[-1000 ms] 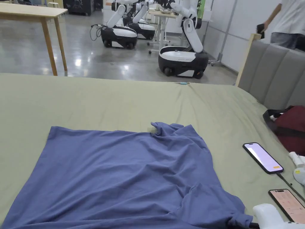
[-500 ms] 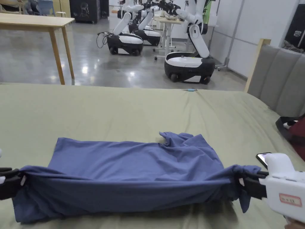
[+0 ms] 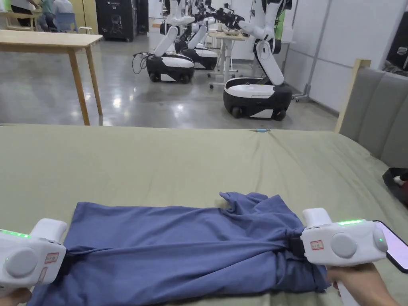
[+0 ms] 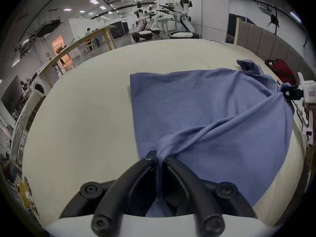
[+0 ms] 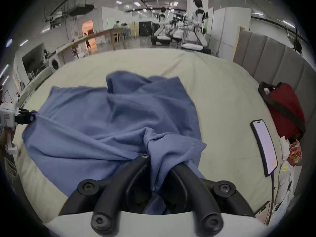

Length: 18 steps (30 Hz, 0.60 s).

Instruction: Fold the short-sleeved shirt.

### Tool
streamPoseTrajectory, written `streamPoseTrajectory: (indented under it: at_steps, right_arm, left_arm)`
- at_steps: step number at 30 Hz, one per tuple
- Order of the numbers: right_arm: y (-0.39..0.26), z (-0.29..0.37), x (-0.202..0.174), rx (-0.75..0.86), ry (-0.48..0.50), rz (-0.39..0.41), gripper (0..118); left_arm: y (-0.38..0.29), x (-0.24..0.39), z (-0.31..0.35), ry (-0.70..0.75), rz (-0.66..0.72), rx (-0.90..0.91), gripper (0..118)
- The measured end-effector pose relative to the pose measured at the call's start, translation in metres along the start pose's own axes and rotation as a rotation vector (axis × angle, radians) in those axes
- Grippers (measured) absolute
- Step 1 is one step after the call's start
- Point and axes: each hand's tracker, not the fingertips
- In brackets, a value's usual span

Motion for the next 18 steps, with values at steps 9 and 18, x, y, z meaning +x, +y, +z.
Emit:
streamPoseTrajectory:
  at_steps: [9,18]
  right_arm:
    - [-0.011,0.058,0.010,0.226,0.012,-0.027,115]
    - [-0.125,0.257,-0.022,0.464,-0.016,0.029,0]
  left_arm:
    - [-0.015,-0.024,0.023,-0.055,0.082,0.104,114]
    - [-0.126,-0.023,0.187,-0.111,0.232,0.377,0]
